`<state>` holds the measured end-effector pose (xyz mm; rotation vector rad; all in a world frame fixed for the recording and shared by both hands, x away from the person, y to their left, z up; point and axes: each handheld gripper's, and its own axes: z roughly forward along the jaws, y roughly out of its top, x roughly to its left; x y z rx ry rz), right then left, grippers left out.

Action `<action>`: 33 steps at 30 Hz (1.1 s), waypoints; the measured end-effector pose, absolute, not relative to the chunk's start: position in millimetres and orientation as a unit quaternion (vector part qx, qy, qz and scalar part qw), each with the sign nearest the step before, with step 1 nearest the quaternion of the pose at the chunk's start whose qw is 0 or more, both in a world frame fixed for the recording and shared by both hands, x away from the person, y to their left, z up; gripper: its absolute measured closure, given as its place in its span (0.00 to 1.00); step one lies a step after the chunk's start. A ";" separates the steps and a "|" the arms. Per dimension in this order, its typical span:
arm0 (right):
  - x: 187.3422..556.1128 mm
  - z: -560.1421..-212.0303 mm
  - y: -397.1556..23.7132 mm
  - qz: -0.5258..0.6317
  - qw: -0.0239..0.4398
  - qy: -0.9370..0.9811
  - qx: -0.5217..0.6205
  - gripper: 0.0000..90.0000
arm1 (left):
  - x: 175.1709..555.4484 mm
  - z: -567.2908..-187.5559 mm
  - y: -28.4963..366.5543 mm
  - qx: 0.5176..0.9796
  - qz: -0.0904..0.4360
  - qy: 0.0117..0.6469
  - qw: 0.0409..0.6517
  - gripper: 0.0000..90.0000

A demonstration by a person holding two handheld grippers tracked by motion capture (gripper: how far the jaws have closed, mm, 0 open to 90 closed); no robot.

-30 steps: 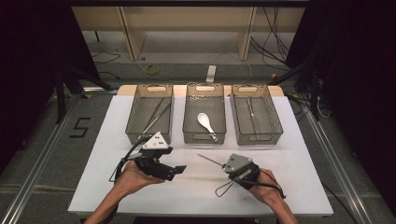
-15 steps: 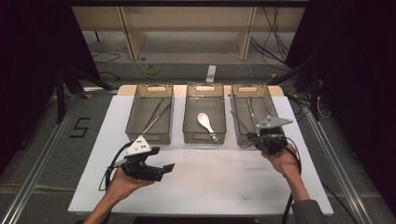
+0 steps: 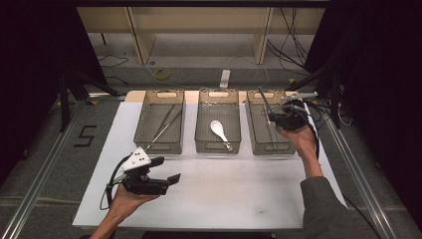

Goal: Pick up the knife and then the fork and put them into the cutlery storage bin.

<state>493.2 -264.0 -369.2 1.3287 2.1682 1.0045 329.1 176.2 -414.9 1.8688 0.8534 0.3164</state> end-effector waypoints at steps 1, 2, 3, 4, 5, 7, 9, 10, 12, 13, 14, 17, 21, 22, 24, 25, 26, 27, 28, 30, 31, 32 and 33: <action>497.9 -370.1 -264.0 0.355 0.203 0.776 0.480 0.98 | 328.8 -414.8 175.7 0.776 0.133 0.353 0.506 0.18; 503.6 -372.2 -263.7 0.348 0.202 0.775 0.488 0.98 | 328.8 -414.9 175.6 0.776 0.133 0.353 0.506 0.18; 506.8 -373.8 -263.7 0.344 0.201 0.774 0.492 0.98 | 328.8 -415.3 175.3 0.776 0.131 0.353 0.506 0.18; 510.5 -376.3 -263.5 0.339 0.202 0.773 0.497 0.98 | 328.8 -415.5 175.0 0.775 0.132 0.354 0.506 0.18; 513.8 -378.8 -263.2 0.334 0.201 0.772 0.502 0.98 | 328.6 -415.5 175.0 0.775 0.132 0.353 0.508 0.18; 518.5 -384.3 -261.7 0.322 0.201 0.772 0.509 0.98 | 327.6 -414.4 174.9 0.771 0.134 0.351 0.514 0.18; 521.8 -389.3 -259.9 0.316 0.196 0.773 0.514 0.98 | 327.0 -413.5 174.8 0.769 0.134 0.350 0.518 0.18; 523.2 -391.6 -259.0 0.310 0.196 0.774 0.516 0.98 | 326.9 -413.5 174.8 0.769 0.134 0.349 0.518 0.18; 526.0 -396.1 -258.1 0.300 0.194 0.775 0.522 0.97 | 327.1 -413.5 174.9 0.768 0.135 0.349 0.520 0.18; 527.5 -398.7 -257.9 0.295 0.193 0.774 0.526 0.97 | 327.0 -413.2 175.2 0.768 0.135 0.348 0.521 0.18; 528.2 -400.1 -257.8 0.291 0.192 0.774 0.528 0.97 | 326.8 -413.1 175.0 0.766 0.135 0.349 0.523 0.18; 530.5 -405.3 -257.5 0.286 0.186 0.774 0.533 0.97 | 326.7 -413.3 174.9 0.768 0.133 0.348 0.522 0.18; 531.9 -409.6 -255.8 0.290 0.175 0.770 0.541 0.86 | 326.8 -413.2 174.7 0.768 0.132 0.348 0.521 0.18; 532.2 -409.5 -255.0 0.288 0.177 0.769 0.542 0.81 | 327.0 -413.2 175.0 0.768 0.133 0.347 0.521 0.18; 531.5 -408.0 -254.3 0.287 0.183 0.770 0.540 0.80 | 326.9 -412.9 175.2 0.766 0.133 0.349 0.524 0.18; 530.3 -406.6 -254.2 0.292 0.183 0.769 0.539 0.79 | 326.9 -412.6 175.9 0.766 0.132 0.349 0.523 0.18; 528.9 -405.1 -254.3 0.299 0.183 0.768 0.536 0.77 | 326.8 -412.6 176.1 0.764 0.131 0.350 0.525 0.18; 527.3 -403.5 -254.1 0.305 0.181 0.767 0.534 0.74 | 326.8 -412.4 176.5 0.764 0.132 0.350 0.526 0.18; 525.3 -401.7 -253.5 0.311 0.179 0.766 0.533 0.72 | 326.9 -412.1 177.1 0.764 0.132 0.349 0.527 0.18; 519.5 -398.9 -252.3 0.332 0.177 0.764 0.524 0.66 | 327.1 -411.9 177.8 0.762 0.129 0.351 0.529 0.18; 516.0 -397.7 -251.5 0.342 0.174 0.762 0.522 0.64 | 327.0 -411.8 178.0 0.761 0.129 0.351 0.531 0.18; 512.1 -396.6 -250.6 0.351 0.171 0.761 0.519 0.62 | 326.7 -411.6 178.1 0.759 0.131 0.351 0.532 0.18; 508.0 -395.8 -249.8 0.360 0.168 0.761 0.513 0.61 | 326.7 -411.3 178.4 0.758 0.130 0.352 0.534 0.18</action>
